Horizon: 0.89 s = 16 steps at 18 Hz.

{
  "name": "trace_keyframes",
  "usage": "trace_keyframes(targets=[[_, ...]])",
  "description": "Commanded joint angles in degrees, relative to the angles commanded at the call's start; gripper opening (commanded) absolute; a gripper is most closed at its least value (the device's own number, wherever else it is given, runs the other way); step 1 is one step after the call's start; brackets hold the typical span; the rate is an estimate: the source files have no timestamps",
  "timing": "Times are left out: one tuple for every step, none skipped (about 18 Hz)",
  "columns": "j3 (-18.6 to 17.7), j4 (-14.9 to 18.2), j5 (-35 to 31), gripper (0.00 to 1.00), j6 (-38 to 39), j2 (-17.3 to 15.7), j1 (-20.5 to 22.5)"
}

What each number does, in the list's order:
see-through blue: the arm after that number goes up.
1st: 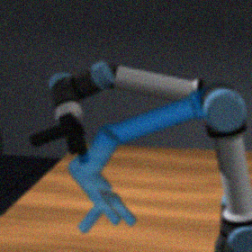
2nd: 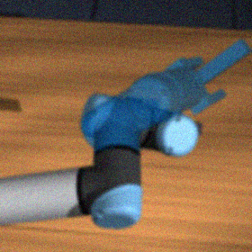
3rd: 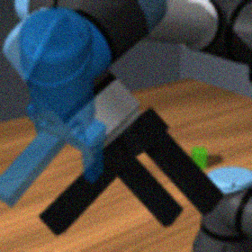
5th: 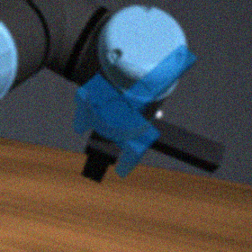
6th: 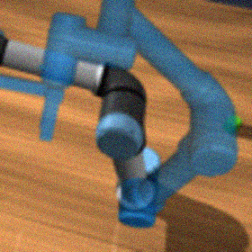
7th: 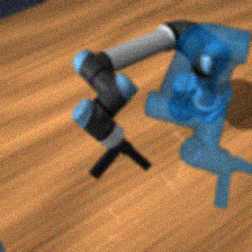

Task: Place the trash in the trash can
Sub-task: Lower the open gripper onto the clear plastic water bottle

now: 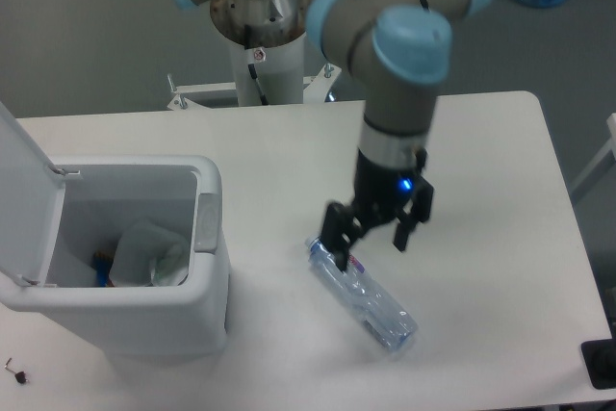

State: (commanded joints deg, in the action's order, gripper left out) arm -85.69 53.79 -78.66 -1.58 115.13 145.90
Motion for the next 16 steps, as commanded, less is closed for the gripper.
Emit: trace_keyframes(targets=[[0.44,-0.09,-0.09,1.00,-0.09,1.40,0.09],[1.57,0.09,-0.87,1.00,0.00,3.07,0.17],[2.02,0.09,-2.27,1.00,0.00,4.39,0.18],[2.20,0.00,-3.68,1.00,0.08,5.10,0.00],[2.81,-0.09,-3.95,1.00,0.00,5.89,0.00],[3.34,-0.09,-4.13,1.00,0.00,6.68,-0.09],[3.60,-0.18,-4.22,1.00,0.00,7.47,-0.09],[3.60,-0.26,-4.39,1.00,-0.09,7.92,-0.17],[3.52,-0.44,-4.48,1.00,0.00,8.36,-0.18],[3.52,-0.53,-4.48,1.00,0.00,8.71,-0.18],[3.52,-0.79,-4.48,1.00,0.08,9.41,-0.35],[3.60,-1.57,-4.75,1.00,0.17,10.11,-0.79],[3.69,-2.98,-5.62,1.00,0.35,10.90,-1.31],[3.78,-4.64,-6.15,1.00,0.52,11.69,-1.93],[4.13,-5.18,-6.33,1.00,0.79,12.31,-2.37],[4.31,-5.19,-6.42,1.00,0.88,12.58,-2.46]])
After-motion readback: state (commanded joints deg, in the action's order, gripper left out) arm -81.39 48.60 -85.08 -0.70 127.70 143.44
